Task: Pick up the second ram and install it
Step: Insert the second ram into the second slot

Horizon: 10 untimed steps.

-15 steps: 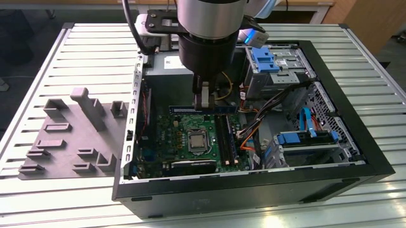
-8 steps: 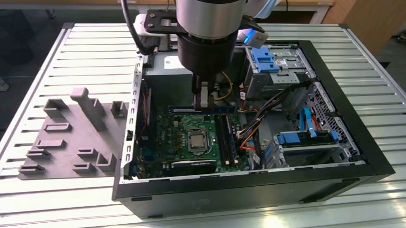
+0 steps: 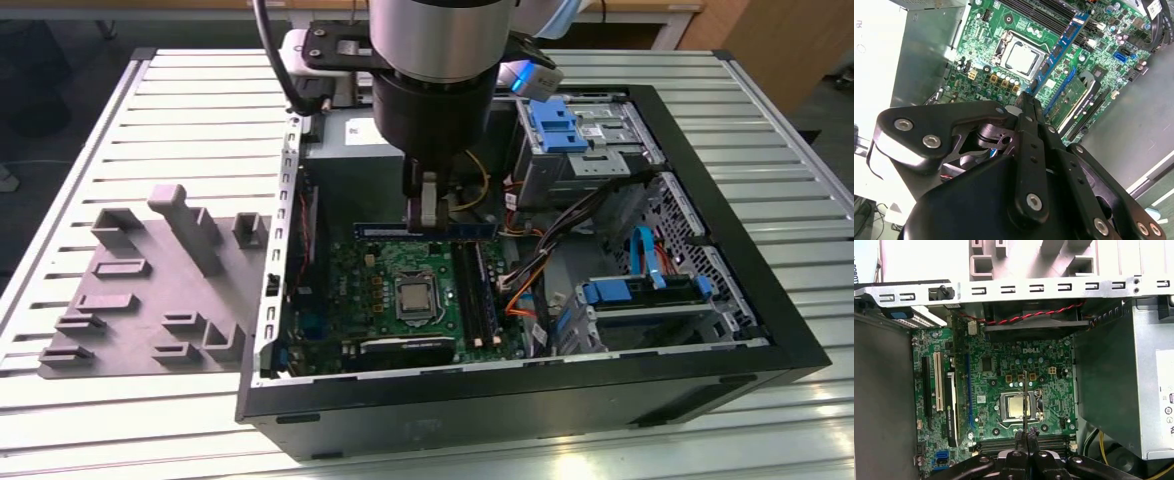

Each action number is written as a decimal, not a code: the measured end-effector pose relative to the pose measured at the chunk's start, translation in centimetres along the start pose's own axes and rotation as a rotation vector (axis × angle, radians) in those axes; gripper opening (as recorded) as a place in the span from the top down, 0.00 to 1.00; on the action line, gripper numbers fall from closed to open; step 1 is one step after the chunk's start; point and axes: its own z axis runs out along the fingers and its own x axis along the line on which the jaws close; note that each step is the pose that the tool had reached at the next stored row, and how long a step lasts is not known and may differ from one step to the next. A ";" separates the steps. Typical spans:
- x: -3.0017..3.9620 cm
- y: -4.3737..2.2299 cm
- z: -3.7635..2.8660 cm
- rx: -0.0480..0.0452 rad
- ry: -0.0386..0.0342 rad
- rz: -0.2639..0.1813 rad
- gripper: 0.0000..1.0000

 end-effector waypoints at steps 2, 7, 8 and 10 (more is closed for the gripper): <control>0.00 0.00 0.01 0.0018 -0.0010 0.037 0.89; 0.00 0.00 0.06 0.0062 -0.0035 0.127 0.89; 0.00 0.00 0.06 0.0072 -0.0040 0.145 0.89; 0.00 0.00 0.08 0.0089 -0.0049 0.181 0.89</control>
